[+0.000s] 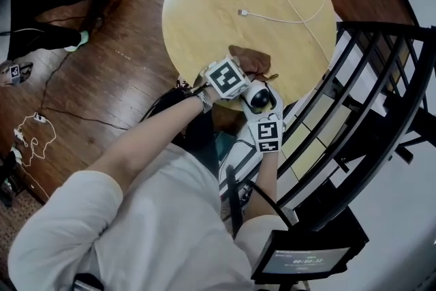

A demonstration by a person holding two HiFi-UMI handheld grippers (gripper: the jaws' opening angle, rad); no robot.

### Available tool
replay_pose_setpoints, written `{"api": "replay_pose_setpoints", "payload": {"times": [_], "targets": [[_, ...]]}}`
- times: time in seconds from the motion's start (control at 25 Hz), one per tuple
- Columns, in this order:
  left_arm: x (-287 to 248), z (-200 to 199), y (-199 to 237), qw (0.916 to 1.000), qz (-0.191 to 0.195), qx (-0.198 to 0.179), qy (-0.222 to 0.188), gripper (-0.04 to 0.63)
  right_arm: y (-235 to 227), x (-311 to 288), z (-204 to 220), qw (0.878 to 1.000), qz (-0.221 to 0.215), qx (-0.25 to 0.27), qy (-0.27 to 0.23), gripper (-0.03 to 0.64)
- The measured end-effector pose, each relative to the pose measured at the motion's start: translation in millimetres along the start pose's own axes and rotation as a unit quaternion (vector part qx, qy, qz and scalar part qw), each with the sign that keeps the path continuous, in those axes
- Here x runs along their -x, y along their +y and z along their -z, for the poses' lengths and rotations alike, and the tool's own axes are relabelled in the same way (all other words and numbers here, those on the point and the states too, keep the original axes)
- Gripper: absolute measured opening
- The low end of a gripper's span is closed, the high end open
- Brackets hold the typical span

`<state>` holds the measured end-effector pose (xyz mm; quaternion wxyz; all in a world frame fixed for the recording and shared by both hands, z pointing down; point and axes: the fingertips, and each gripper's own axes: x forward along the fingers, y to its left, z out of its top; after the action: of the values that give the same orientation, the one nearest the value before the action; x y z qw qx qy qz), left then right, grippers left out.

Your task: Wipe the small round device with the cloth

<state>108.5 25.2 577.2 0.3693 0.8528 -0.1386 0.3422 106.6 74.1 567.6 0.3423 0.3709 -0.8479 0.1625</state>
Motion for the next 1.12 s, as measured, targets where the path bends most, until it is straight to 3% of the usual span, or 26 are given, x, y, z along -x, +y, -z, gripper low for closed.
{"api": "replay_pose_setpoints", "payload": {"times": [0.12, 0.2, 0.28, 0.4, 0.56, 0.6, 0.64, 0.8, 0.88, 1.0, 1.12], "targets": [[2, -2, 0, 0.9997, 0.001, -0.015, -0.018, 0.04, 0, -1, -1, 1.0, 0.017, -0.018, 0.001, 0.362], [14, -14, 1, 0.9966, 0.022, 0.027, -0.074, 0.04, 0, -1, 1, 0.999, 0.019, -0.032, 0.007, 0.364], [35, -28, 10, 0.9853, 0.04, 0.091, -0.139, 0.04, 1, 0, 4, 0.999, 0.011, -0.037, 0.01, 0.386], [70, -51, 14, 0.9551, 0.091, 0.171, -0.224, 0.04, -2, 7, 13, 1.0, -0.012, -0.021, 0.015, 0.4], [105, -78, -7, 0.8939, 0.212, 0.247, -0.308, 0.04, -2, 9, 10, 0.997, -0.073, 0.032, 0.024, 0.402], [106, -80, -12, 0.8864, 0.226, 0.256, -0.313, 0.04, -1, 7, 7, 0.994, -0.091, 0.049, 0.027, 0.402], [102, -78, -16, 0.8872, 0.227, 0.258, -0.307, 0.04, 1, 5, 5, 0.992, -0.106, 0.064, 0.032, 0.402], [68, -48, -30, 0.9204, 0.19, 0.249, -0.234, 0.04, 6, 1, 3, 0.986, -0.133, 0.092, 0.043, 0.388], [57, -35, -36, 0.926, 0.181, 0.254, -0.212, 0.04, 7, 1, 3, 0.988, -0.125, 0.082, 0.036, 0.365], [51, -29, -38, 0.9258, 0.175, 0.262, -0.209, 0.04, 7, 1, 2, 0.993, -0.1, 0.055, 0.022, 0.365], [46, -32, -34, 0.9388, 0.161, 0.241, -0.186, 0.04, 6, 0, 0, 0.997, -0.071, 0.023, 0.01, 0.365]]}}
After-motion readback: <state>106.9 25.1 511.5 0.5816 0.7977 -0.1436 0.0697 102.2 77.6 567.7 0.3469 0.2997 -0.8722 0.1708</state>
